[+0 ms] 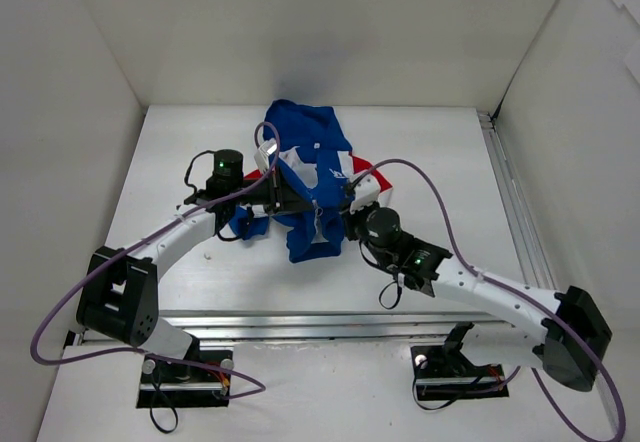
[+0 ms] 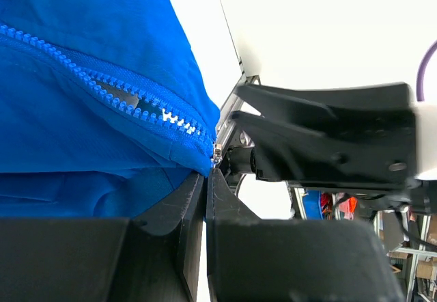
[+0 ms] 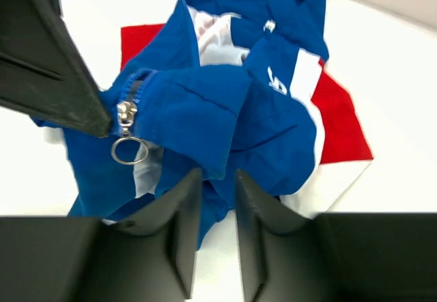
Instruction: Zip up the jacket
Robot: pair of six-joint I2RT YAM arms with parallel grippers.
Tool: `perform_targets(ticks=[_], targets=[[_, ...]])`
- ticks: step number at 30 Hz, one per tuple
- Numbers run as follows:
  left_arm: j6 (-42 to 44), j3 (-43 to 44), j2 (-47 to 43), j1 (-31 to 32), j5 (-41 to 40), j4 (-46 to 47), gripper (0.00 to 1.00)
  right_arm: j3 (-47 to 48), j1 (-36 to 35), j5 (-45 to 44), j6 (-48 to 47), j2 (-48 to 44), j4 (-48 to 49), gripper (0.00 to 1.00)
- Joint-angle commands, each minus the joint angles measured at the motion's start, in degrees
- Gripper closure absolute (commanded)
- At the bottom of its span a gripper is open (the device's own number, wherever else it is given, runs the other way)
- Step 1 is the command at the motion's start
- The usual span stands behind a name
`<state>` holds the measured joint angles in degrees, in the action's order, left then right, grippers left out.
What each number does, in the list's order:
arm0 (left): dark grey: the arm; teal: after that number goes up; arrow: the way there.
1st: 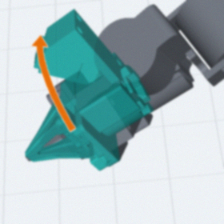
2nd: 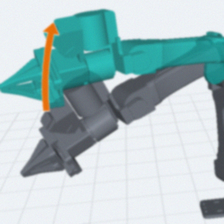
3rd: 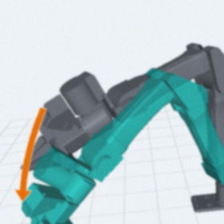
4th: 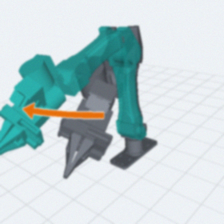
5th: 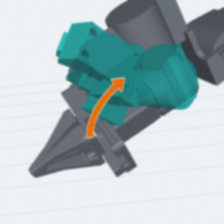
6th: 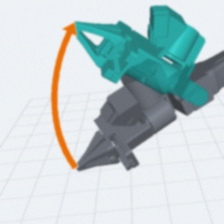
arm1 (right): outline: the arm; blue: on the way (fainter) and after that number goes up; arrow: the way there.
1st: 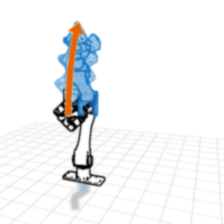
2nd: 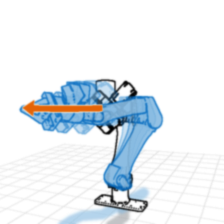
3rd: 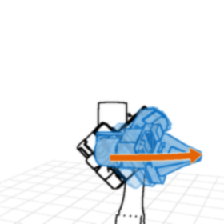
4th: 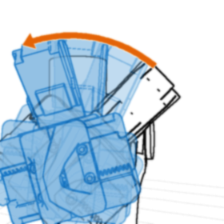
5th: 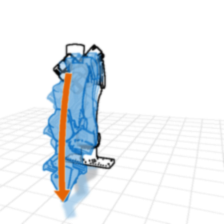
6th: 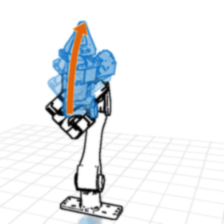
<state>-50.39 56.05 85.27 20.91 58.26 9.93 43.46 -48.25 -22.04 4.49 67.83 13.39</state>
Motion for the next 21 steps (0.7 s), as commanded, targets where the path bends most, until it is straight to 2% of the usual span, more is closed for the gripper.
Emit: perform_targets(ticks=[1,3,5,10,17,21], targets=[[-1.1,2.1,-1.9,-0.3,1.6,4.2,1.00,0.6,0.3,2.5,-0.2,-5.9,1.7,0.81],[-1.4,2.2,-1.8,-0.3,1.6,4.2,1.00,1.2,0.3,6.3,-0.4,-6.8,0.5,0.82],[-1.8,2.5,-1.7,-0.3,1.7,4.5,1.00,2.7,0.4,10.5,-1.4,-6.9,-2.0,0.78],[-3.5,3.2,-1.5,-0.3,2.0,4.5,1.00,2.9,0.2,12.6,-2.5,-3.9,-2.7,0.77],[-5.7,5.0,-0.5,-0.3,2.0,1.8,1.00,0.8,-5.3,1.6,-8.7,-0.7,2.9,0.77],[-5.2,5.9,-0.1,-0.3,1.4,-0.4,1.00,0.7,-6.3,-1.0,-11.4,0.6,5.7,0.76]])
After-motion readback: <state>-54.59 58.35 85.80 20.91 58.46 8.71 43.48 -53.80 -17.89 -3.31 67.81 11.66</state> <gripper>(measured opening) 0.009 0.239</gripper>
